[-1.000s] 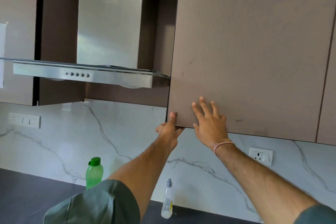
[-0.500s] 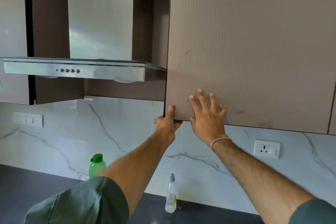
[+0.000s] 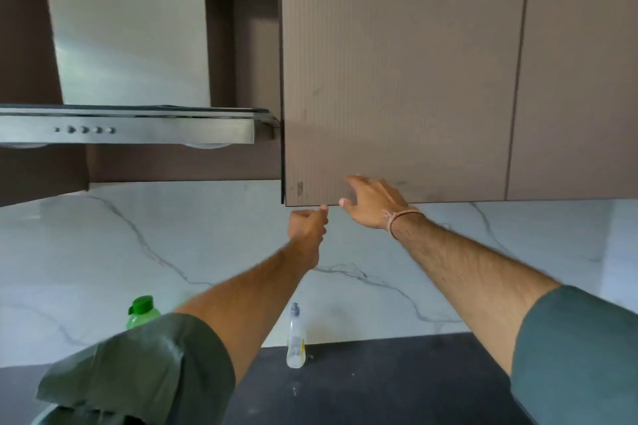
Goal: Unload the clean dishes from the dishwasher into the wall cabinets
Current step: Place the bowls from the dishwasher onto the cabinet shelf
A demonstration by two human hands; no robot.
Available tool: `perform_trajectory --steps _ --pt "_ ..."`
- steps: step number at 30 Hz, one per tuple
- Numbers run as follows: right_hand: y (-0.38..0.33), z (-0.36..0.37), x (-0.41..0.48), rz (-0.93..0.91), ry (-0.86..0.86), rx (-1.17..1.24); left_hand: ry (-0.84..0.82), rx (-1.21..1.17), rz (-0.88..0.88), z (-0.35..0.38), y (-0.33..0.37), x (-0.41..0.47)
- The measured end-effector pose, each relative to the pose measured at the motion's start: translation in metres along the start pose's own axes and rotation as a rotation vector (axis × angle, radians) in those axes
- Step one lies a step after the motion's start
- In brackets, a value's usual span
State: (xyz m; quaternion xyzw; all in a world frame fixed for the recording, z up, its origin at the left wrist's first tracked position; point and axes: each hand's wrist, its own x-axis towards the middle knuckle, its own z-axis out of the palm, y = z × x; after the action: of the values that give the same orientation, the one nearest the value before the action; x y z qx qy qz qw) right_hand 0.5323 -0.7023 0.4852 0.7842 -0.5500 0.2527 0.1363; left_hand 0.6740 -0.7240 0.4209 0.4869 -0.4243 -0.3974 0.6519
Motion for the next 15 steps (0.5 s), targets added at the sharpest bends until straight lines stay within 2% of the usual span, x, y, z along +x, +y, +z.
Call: perform_trajectory --steps 9,15 --pt "-0.007 -0.032 -0.100 0.275 -0.015 -0.083 -0.411 0.353 0.375 0.003 0.037 -0.057" --pt "-0.005 -0.057 -0.187 0.454 -0.052 -0.152 -0.661 0.424 0.453 0.024 0.019 -0.132"
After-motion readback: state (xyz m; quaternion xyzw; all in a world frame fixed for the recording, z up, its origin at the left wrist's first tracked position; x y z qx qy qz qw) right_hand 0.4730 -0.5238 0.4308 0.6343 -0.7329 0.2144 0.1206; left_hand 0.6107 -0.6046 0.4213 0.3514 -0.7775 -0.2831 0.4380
